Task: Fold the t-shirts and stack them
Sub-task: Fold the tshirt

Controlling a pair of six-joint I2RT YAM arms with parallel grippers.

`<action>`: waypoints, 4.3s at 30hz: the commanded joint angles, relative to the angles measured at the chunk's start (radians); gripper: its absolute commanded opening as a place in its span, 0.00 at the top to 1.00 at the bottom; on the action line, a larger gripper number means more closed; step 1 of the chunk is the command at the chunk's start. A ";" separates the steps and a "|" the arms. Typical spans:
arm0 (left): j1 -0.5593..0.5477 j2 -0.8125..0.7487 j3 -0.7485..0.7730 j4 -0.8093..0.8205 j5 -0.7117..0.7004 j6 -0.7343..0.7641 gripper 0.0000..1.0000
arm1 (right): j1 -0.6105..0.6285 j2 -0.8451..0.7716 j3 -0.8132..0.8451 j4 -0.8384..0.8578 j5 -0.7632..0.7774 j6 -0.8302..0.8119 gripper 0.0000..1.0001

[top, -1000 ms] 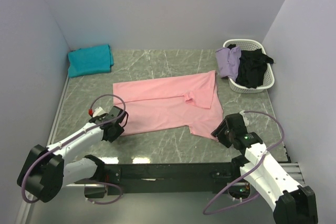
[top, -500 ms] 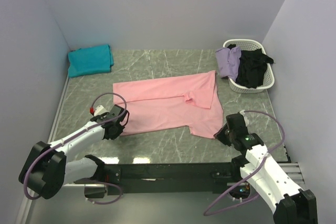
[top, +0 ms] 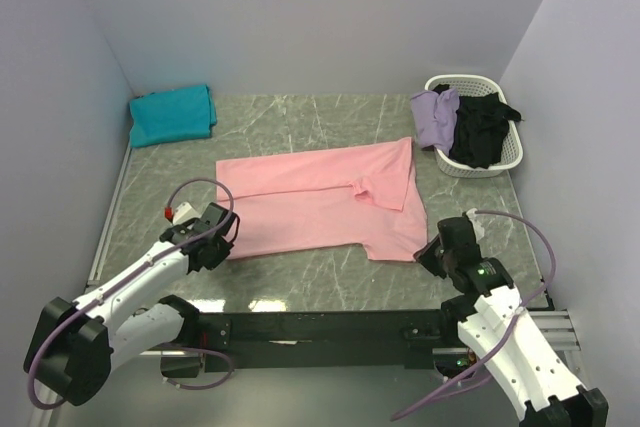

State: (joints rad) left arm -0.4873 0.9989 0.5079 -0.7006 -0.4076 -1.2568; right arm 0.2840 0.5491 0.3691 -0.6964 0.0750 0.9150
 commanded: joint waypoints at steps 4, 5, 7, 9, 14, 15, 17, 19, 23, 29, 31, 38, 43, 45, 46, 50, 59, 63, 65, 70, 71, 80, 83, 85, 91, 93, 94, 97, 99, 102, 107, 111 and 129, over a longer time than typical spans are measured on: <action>-0.004 -0.014 0.029 -0.042 0.019 0.014 0.99 | 0.007 -0.035 0.077 -0.069 0.022 -0.007 1.00; -0.004 -0.014 0.032 -0.043 0.023 0.014 0.99 | 0.007 -0.035 0.083 -0.069 0.017 -0.010 1.00; -0.004 -0.014 0.046 -0.040 0.027 0.025 0.99 | 0.007 -0.037 0.102 -0.060 0.009 -0.022 1.00; -0.004 -0.008 0.058 -0.031 0.032 0.037 0.99 | 0.007 -0.026 0.120 -0.052 0.009 -0.034 1.00; -0.004 0.026 0.127 -0.025 0.016 0.068 0.99 | 0.007 0.040 0.155 0.009 0.005 -0.073 1.00; -0.004 0.046 0.138 -0.025 0.007 0.079 0.99 | 0.009 0.055 0.168 0.030 0.005 -0.086 1.00; -0.002 0.070 0.172 -0.022 0.000 0.092 0.99 | 0.007 0.102 0.188 0.055 -0.004 -0.102 1.00; -0.004 0.110 0.202 -0.019 -0.016 0.100 0.99 | 0.007 0.144 0.205 0.089 -0.007 -0.126 1.00; 0.000 0.174 0.253 -0.004 -0.045 0.126 0.99 | 0.006 0.265 0.260 0.138 -0.011 -0.157 1.00; 0.032 0.282 0.331 0.006 -0.077 0.161 0.99 | 0.001 0.409 0.336 0.204 -0.007 -0.199 1.00; 0.046 0.306 0.343 0.012 -0.076 0.168 0.99 | 0.000 0.443 0.358 0.218 -0.001 -0.211 1.00; 0.082 0.319 0.334 0.033 -0.065 0.189 0.99 | -0.020 0.561 0.433 0.244 0.017 -0.245 1.00; 0.108 0.331 0.330 0.030 -0.071 0.200 0.99 | -0.046 0.627 0.465 0.264 0.022 -0.265 1.00; 0.118 0.336 0.319 0.044 -0.068 0.209 0.99 | -0.058 0.643 0.479 0.271 0.023 -0.272 1.00; 0.121 0.337 0.316 0.052 -0.060 0.212 0.99 | -0.062 0.658 0.481 0.279 0.023 -0.275 1.00; 0.124 0.356 0.327 0.067 -0.063 0.214 0.99 | -0.080 0.709 0.505 0.293 0.009 -0.291 1.00; 0.135 0.417 0.359 0.095 -0.074 0.235 0.99 | -0.097 0.804 0.580 0.311 0.019 -0.327 1.00; 0.150 0.438 0.371 0.107 -0.071 0.247 0.99 | -0.105 0.850 0.620 0.308 0.014 -0.341 1.00; 0.153 0.460 0.373 0.130 -0.062 0.260 0.99 | -0.108 0.885 0.637 0.313 0.008 -0.347 1.00; 0.159 0.518 0.412 0.135 -0.065 0.273 0.99 | -0.111 0.974 0.677 0.321 -0.011 -0.352 1.00; 0.159 0.532 0.419 0.136 -0.066 0.272 0.99 | -0.111 0.985 0.682 0.322 -0.012 -0.355 1.00; 0.173 0.601 0.439 0.159 -0.068 0.283 0.99 | -0.114 1.086 0.745 0.327 0.000 -0.373 1.00; 0.177 0.607 0.434 0.170 -0.069 0.284 0.99 | -0.114 1.104 0.766 0.325 0.015 -0.377 1.00; 0.184 0.612 0.435 0.182 -0.066 0.296 0.99 | -0.118 1.127 0.789 0.316 0.023 -0.378 1.00; 0.190 0.659 0.463 0.196 -0.073 0.326 0.80 | -0.121 1.221 0.867 0.291 0.029 -0.392 0.88; 0.190 0.659 0.462 0.210 -0.068 0.335 0.64 | -0.120 1.238 0.886 0.284 0.037 -0.403 0.79; 0.190 0.656 0.462 0.217 -0.063 0.347 0.59 | -0.120 1.241 0.893 0.290 0.034 -0.413 0.70; 0.190 0.638 0.458 0.237 -0.060 0.356 0.38 | -0.121 1.210 0.884 0.320 0.028 -0.432 0.35; 0.190 0.621 0.455 0.237 -0.062 0.361 0.31 | -0.120 1.159 0.867 0.362 0.023 -0.452 0.28; 0.190 0.600 0.455 0.224 -0.072 0.358 0.21 | -0.120 1.094 0.849 0.362 0.016 -0.472 0.24; 0.190 0.531 0.458 0.219 -0.062 0.379 0.19 | -0.120 1.057 0.852 0.264 -0.070 -0.476 0.23; 0.188 0.477 0.454 0.225 -0.028 0.396 0.18 | -0.115 1.034 0.768 0.285 -0.239 -0.449 0.24; 0.188 0.383 0.417 0.282 0.059 0.428 0.17 | -0.054 1.101 0.596 0.499 -0.385 -0.349 0.27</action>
State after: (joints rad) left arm -0.3016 1.3911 0.9195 -0.4454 -0.3607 -0.8505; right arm 0.2161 1.6077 0.9295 -0.2584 -0.2890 0.5533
